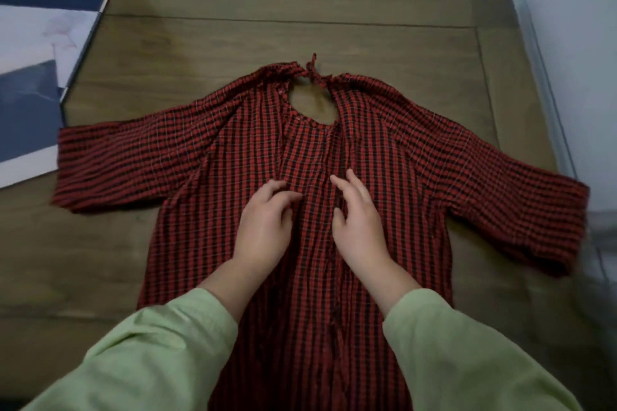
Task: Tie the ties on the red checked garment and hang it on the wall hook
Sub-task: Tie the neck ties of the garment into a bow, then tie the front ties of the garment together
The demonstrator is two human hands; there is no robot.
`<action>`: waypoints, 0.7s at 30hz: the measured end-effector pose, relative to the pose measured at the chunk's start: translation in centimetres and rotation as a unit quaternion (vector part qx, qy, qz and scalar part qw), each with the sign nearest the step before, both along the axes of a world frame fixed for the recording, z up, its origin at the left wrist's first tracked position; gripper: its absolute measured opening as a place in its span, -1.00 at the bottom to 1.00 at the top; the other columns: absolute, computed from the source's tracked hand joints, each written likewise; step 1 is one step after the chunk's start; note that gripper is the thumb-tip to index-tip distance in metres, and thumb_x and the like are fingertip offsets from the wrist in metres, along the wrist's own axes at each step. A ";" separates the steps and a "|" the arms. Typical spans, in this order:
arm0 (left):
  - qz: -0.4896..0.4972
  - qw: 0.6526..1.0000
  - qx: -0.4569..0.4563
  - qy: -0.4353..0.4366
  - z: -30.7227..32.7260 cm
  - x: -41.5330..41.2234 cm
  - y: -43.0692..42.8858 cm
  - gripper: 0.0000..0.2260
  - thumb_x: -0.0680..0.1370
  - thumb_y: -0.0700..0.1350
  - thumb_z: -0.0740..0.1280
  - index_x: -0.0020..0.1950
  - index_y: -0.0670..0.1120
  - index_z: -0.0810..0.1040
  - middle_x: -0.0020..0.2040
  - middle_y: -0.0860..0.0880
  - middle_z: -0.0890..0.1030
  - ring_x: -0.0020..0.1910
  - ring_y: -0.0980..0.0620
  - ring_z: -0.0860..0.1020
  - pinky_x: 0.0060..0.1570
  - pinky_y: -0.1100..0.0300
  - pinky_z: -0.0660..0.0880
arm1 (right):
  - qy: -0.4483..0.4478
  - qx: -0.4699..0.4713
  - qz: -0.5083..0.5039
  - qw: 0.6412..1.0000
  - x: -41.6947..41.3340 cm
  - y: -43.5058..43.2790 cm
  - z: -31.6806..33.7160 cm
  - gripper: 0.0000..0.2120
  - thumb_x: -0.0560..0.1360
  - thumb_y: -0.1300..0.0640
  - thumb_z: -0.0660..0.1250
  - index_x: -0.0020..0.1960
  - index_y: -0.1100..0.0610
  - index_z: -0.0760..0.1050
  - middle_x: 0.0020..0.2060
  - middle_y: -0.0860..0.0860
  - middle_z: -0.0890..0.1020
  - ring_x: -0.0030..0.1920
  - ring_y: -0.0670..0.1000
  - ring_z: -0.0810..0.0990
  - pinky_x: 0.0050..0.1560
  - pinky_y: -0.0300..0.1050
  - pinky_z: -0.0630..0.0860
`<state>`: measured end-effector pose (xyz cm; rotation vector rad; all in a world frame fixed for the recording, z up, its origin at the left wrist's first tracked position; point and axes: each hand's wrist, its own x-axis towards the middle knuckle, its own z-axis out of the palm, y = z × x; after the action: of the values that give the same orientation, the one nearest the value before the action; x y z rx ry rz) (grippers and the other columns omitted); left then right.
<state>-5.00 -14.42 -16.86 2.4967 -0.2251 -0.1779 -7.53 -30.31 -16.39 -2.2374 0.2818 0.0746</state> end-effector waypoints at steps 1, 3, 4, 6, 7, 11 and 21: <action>-0.008 1.000 -0.004 0.005 0.0 -1.3 0.4 -0.70 0.50 -0.31 0.30 0.18 -0.08 0.62 0.33 -0.09 0.50 0.43 -0.05 0.35 0.39 0.25 0.15 | 0.007 -0.002 0.002 1.000 -1.1 0.3 0.0 -0.49 0.53 0.36 0.23 0.43 0.03 0.36 0.53 0.01 0.21 0.48 -0.06 0.24 0.17 -0.70 -0.01; -0.028 0.999 -0.008 0.014 0.0 -3.9 1.4 -0.71 0.51 -0.33 0.31 0.17 -0.09 0.63 0.32 -0.09 0.52 0.45 -0.06 0.32 0.40 0.24 0.13 | 0.016 -0.006 0.003 1.000 -3.7 1.2 0.1 -0.50 0.54 0.34 0.24 0.43 0.03 0.36 0.53 -0.01 0.21 0.48 -0.08 0.23 0.19 -0.68 -0.01; -0.035 0.999 -0.010 0.018 0.0 -4.8 1.9 -0.71 0.51 -0.33 0.31 0.16 -0.09 0.64 0.31 -0.09 0.53 0.45 -0.06 0.32 0.40 0.25 0.13 | 0.019 -0.006 0.000 1.000 -4.7 1.5 0.1 -0.51 0.54 0.34 0.24 0.42 0.02 0.37 0.53 -0.02 0.21 0.49 -0.07 0.23 0.24 -0.63 0.01; -0.049 0.998 -0.015 0.021 0.2 -6.8 2.8 -0.73 0.51 -0.33 0.31 0.13 -0.09 0.64 0.29 -0.07 0.54 0.44 -0.03 0.33 0.38 0.31 0.10 | 0.021 -0.011 -0.007 1.000 -6.9 2.2 0.1 -0.53 0.54 0.33 0.25 0.40 0.01 0.39 0.52 -0.03 0.23 0.49 -0.07 0.23 0.34 -0.46 0.09; -0.058 0.998 -0.015 0.021 0.4 -7.7 3.2 -0.74 0.51 -0.33 0.31 0.12 -0.09 0.65 0.28 -0.06 0.54 0.44 -0.02 0.34 0.37 0.35 0.08 | 0.023 -0.015 -0.011 1.000 -7.9 2.5 0.1 -0.54 0.54 0.32 0.25 0.39 0.01 0.40 0.51 -0.03 0.24 0.49 -0.06 0.23 0.36 -0.39 0.12; -0.109 0.994 -0.015 0.016 0.7 -11.1 5.1 -0.73 0.53 -0.34 0.27 0.12 -0.09 0.64 0.28 -0.05 0.54 0.39 -0.03 0.38 0.40 0.21 0.22 | 0.017 -0.035 -0.025 0.999 -11.6 3.7 0.1 -0.60 0.53 0.31 0.27 0.33 0.03 0.47 0.44 -0.02 0.35 0.45 -0.04 0.30 0.38 -0.30 0.15; -0.212 0.974 0.038 0.066 1.5 -13.4 6.6 -0.60 0.56 -0.29 0.21 0.37 -0.01 0.48 0.55 -0.03 0.20 0.56 -0.01 0.04 0.45 0.23 -0.08 | 0.044 -0.054 -0.059 0.996 -16.2 3.8 0.4 -0.74 0.52 0.18 0.35 0.19 0.05 0.54 0.01 -0.07 0.47 -0.09 -0.10 0.52 0.03 -0.16 0.55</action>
<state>-18.45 -7.80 -15.40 2.4675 -0.7069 -0.5346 -23.77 -26.50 -16.00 -2.3236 0.4756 0.0967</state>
